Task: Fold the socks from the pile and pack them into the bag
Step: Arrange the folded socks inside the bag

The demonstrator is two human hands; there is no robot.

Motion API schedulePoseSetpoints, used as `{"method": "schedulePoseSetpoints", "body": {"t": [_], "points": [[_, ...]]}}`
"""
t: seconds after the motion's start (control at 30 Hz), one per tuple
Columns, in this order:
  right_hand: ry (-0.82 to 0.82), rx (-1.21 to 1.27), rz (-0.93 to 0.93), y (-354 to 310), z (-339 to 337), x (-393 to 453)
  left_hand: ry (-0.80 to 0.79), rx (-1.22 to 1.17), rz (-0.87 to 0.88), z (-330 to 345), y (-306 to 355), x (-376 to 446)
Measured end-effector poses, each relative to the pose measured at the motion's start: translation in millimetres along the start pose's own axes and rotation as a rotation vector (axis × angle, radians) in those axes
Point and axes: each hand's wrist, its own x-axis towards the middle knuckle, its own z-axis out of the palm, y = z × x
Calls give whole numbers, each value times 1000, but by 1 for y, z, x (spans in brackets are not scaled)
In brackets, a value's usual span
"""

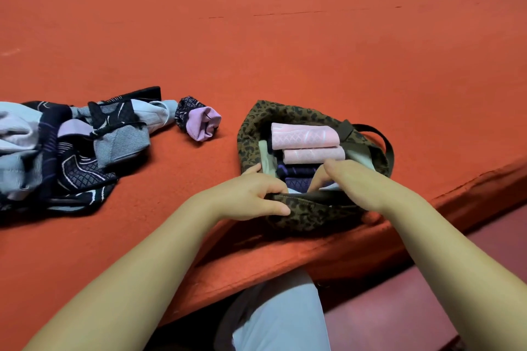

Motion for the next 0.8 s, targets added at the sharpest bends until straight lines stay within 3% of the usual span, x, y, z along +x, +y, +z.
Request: {"method": "schedulePoseSetpoints", "body": {"t": [0.07,0.2,0.27,0.37,0.47,0.53,0.8], "points": [[-130,-207,-50,-2,8,-7,7,-25,6,5,-3,-1],[-310,-197,58,14,20,-10,-36,-42,56,11,0,0],[-239,-291,9,21,17,-11,-39,-65,48,7,2,4],[5,-402,-150,23,18,-18,-61,-27,132,2,11,17],[126,-379,-185,20,16,-27,-193,119,165,3,20,35],[195,-408,-205,19,13,-29,-295,59,93,2,23,43],[153,-428,-62,9,-20,-27,-415,-36,-166,-20,27,58]]}}
